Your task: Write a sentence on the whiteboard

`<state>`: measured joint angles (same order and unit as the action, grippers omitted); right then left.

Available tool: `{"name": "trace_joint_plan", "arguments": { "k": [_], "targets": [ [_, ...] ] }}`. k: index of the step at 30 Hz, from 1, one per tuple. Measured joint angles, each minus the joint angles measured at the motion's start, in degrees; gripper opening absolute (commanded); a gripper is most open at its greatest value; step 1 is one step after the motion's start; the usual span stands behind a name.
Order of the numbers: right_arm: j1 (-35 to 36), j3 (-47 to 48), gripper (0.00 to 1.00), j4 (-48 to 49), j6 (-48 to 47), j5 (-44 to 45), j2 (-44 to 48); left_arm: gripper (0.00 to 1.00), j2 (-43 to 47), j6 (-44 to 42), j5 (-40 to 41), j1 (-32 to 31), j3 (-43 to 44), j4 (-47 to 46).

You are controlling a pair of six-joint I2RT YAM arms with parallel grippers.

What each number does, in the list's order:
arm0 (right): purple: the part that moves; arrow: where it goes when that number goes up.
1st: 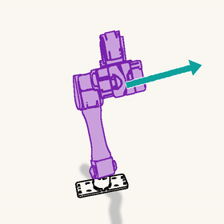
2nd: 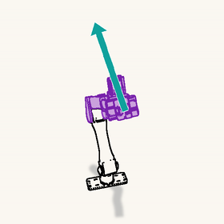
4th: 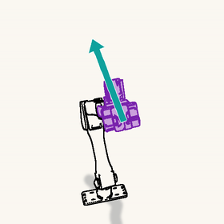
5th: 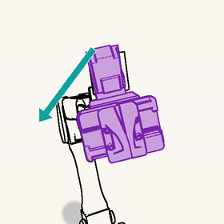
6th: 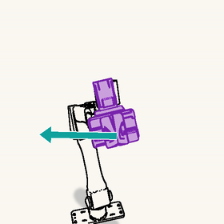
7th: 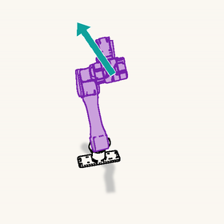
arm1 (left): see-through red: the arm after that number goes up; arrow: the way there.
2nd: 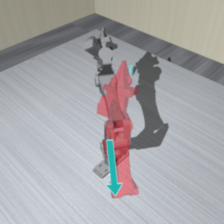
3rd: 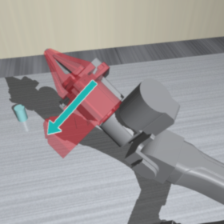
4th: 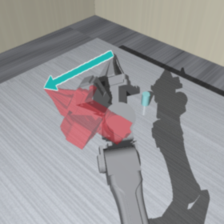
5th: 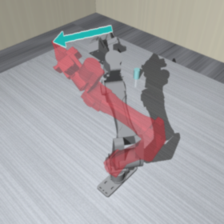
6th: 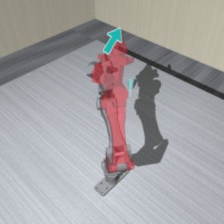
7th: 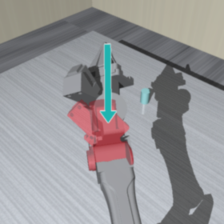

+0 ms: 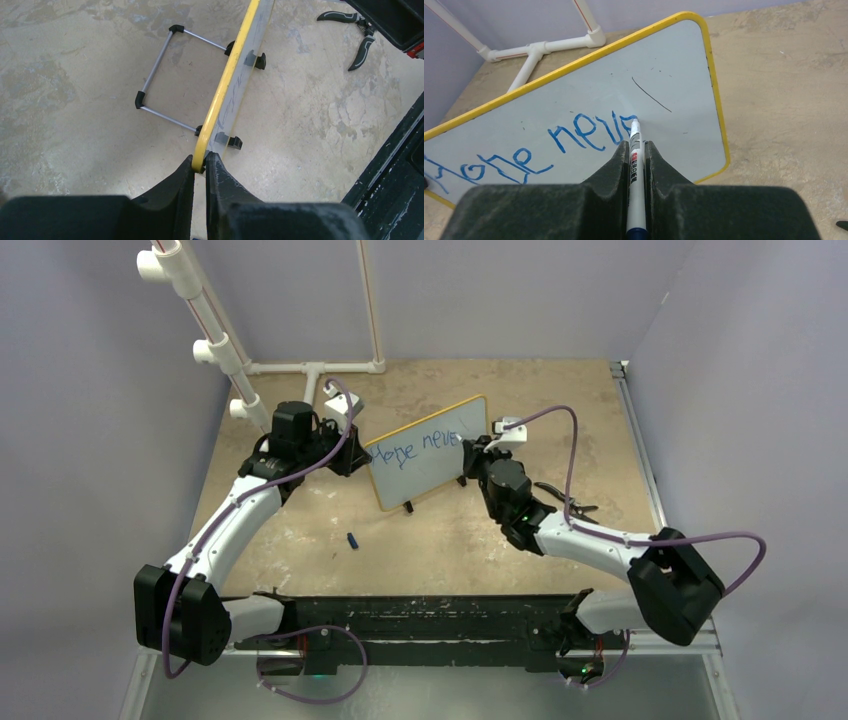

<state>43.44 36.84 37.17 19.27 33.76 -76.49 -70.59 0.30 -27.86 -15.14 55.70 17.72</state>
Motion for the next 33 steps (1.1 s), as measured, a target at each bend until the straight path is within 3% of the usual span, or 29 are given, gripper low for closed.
{"name": "trace_joint_plan", "arguments": {
  "k": [3,6,8,10,21,28,33],
  "targets": [
    [0.0,-0.61,0.0,-0.72,0.22,-0.44,2.05,0.38,0.0,-0.15,0.55,0.0,0.0,0.0],
    [-0.02,-1.53,0.0,-1.9,0.17,-0.46,6.21,0.52,0.02,-0.55,1.57,0.02,0.0,0.07],
    [-0.07,-1.7,0.0,-2.69,0.13,-0.39,8.85,0.7,0.04,-0.61,1.81,0.02,0.07,0.22],
    [-0.11,-1.73,0.0,-3.41,-0.04,-0.31,10.95,0.76,0.13,-1.01,2.4,0.02,0.39,0.7],
    [-2.16,-4.35,0.0,-6.91,-1.36,-0.35,18.05,0.78,0.02,-0.96,4.5,-1.31,11.58,2.32],
    [-2.32,-7.61,0.0,-7.43,-2.75,-0.44,23.43,0.76,-12.26,-1.49,6.25,-10.97,26.62,2.71],
    [-2.36,-8.98,0.0,-8.02,-2.93,-0.46,27.98,0.76,-22.49,-1.49,5.44,-12.7,32.41,3.19]
  ]
}}
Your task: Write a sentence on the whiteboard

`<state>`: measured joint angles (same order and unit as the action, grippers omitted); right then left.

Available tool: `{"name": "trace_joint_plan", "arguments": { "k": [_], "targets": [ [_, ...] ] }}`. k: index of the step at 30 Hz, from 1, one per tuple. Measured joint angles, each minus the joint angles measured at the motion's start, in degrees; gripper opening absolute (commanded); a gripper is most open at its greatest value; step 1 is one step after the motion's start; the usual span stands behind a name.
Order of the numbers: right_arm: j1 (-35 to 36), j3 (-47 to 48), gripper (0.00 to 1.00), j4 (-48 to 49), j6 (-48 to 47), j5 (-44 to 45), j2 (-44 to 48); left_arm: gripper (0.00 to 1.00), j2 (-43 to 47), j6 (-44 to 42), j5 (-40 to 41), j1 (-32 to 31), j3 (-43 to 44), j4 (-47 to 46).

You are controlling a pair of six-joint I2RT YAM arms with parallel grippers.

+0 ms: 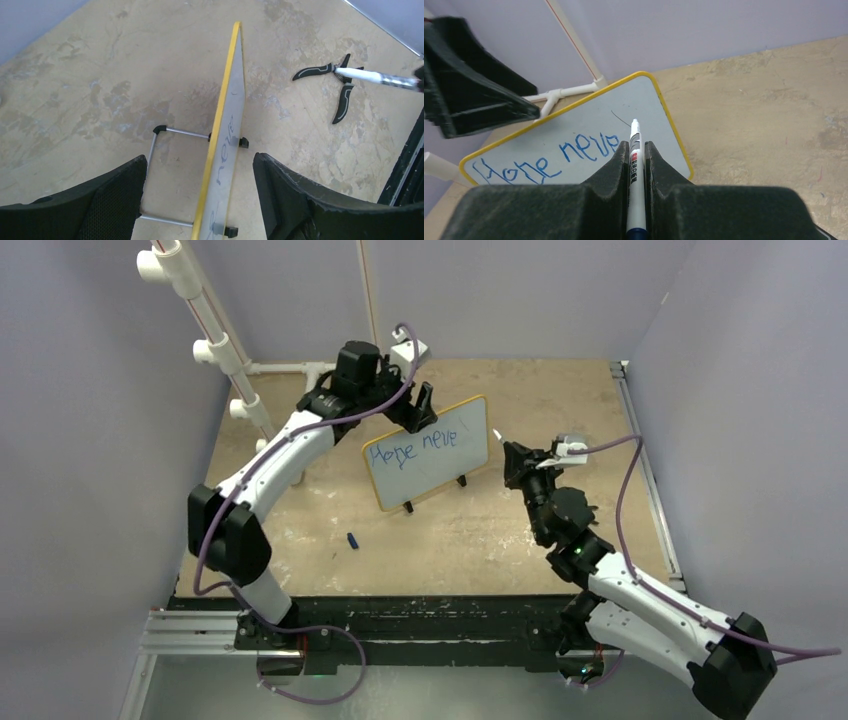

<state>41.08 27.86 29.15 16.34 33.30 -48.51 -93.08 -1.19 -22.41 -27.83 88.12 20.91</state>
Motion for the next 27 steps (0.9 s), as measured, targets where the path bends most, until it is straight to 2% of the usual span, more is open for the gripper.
{"name": "trace_joint_plan", "arguments": {
  "k": [3,6,15,19,27],
  "targets": [
    [-0.02,-0.24,0.0,-0.57,0.02,-0.02,1.81,0.76,-5.03,0.02,-0.72,-0.26,2.84,0.66],
    [-0.02,-0.28,0.0,-1.33,0.04,-0.07,2.64,0.71,-8.11,0.04,-1.66,-0.61,4.22,0.61],
    [-0.02,-1.22,0.0,-2.82,0.17,-0.04,4.07,0.17,-12.15,0.04,-4.83,-1.14,4.68,0.66],
    [-0.02,-1.22,0.0,-3.5,0.52,-0.04,4.81,0.0,-12.46,-0.48,-7.13,-1.14,4.66,1.07],
    [-0.02,-1.22,0.0,-6.27,1.25,-1.14,6.36,0.0,-12.0,-3.13,-12.02,-0.94,3.19,0.04]
  ]
}}
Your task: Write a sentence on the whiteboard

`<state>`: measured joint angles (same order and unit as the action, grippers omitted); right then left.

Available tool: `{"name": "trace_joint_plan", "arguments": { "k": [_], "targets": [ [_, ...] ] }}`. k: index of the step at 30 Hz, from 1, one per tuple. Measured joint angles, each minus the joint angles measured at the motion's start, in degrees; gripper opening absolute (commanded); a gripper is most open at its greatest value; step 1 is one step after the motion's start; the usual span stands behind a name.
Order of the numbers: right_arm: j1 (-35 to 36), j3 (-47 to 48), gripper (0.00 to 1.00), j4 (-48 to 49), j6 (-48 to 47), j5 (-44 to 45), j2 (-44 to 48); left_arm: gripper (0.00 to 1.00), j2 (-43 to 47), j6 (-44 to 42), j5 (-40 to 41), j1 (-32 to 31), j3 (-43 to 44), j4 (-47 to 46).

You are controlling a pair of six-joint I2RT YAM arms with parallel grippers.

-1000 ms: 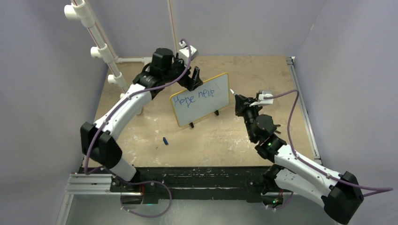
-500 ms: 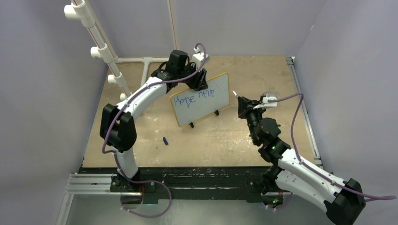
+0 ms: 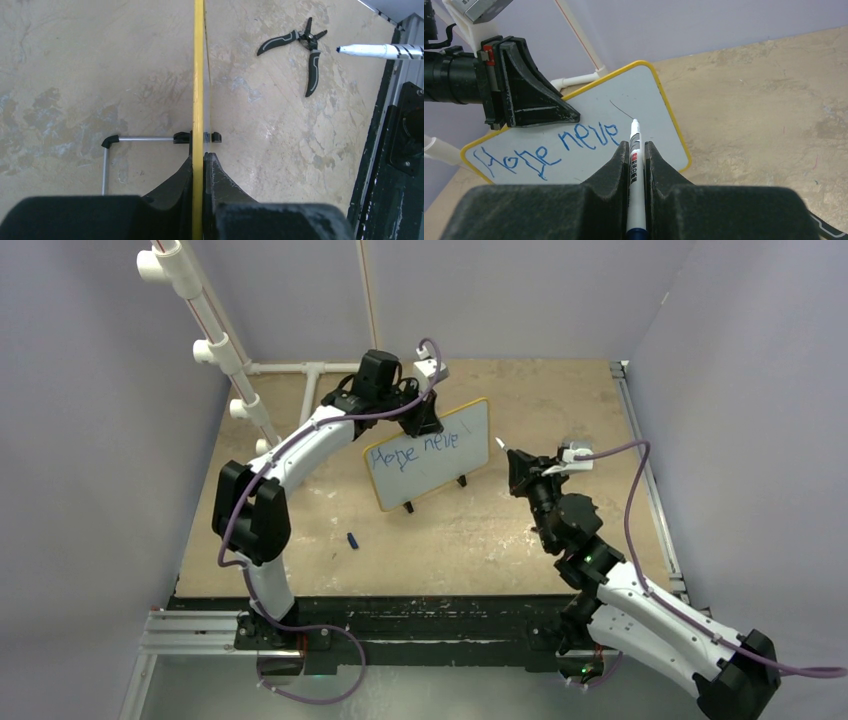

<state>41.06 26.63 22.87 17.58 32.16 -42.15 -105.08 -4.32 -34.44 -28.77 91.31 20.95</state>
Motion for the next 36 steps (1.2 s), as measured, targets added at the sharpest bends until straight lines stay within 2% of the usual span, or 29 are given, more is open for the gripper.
{"name": "trace_joint_plan", "arguments": {
  "k": [9,16,25,36],
  "targets": [
    [-0.15,0.0,0.0,-0.9,-1.29,-6.19,1.57,0.0,0.92,-5.95,-6.95,0.76,-0.22,4.9],
    [-0.2,0.13,0.0,2.4,-3.15,-11.13,-5.25,0.0,1.38,-8.35,-9.07,1.88,-0.17,7.8],
    [-0.2,2.49,0.0,5.09,-4.24,-14.51,-15.41,0.0,1.46,-8.35,-9.9,2.19,-1.33,5.86],
    [-0.2,3.91,0.0,8.98,-4.83,-15.15,-20.5,0.0,1.7,-8.35,-9.88,2.27,-2.08,4.59]
  ]
}}
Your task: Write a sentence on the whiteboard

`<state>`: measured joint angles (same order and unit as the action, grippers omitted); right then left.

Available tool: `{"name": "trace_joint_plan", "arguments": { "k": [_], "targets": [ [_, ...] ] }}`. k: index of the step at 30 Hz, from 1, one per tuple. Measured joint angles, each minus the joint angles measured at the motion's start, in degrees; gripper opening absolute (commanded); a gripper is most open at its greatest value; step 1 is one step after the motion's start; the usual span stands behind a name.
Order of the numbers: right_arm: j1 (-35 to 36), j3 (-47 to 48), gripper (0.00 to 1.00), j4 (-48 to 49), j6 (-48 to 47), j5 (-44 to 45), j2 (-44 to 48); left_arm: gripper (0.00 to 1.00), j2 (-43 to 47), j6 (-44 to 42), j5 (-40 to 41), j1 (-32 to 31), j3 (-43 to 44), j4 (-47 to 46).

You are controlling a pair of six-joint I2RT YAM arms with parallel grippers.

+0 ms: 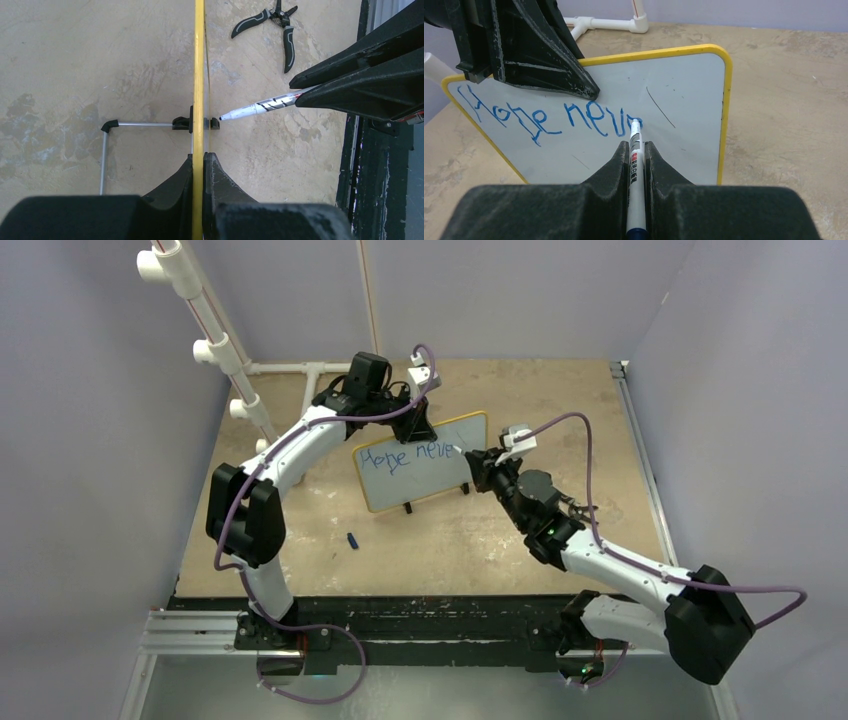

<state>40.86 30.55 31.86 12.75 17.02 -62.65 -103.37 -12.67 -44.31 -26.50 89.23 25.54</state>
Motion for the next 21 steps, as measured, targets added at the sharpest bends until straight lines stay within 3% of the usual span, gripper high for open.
{"name": "trace_joint_plan", "arguments": {
  "k": [21],
  "targets": [
    [0.0,1.51,0.0,2.43,-0.42,3.26,-4.5,0.0,0.0,0.0,0.0,0.13,-0.11,-0.22]
  ]
}}
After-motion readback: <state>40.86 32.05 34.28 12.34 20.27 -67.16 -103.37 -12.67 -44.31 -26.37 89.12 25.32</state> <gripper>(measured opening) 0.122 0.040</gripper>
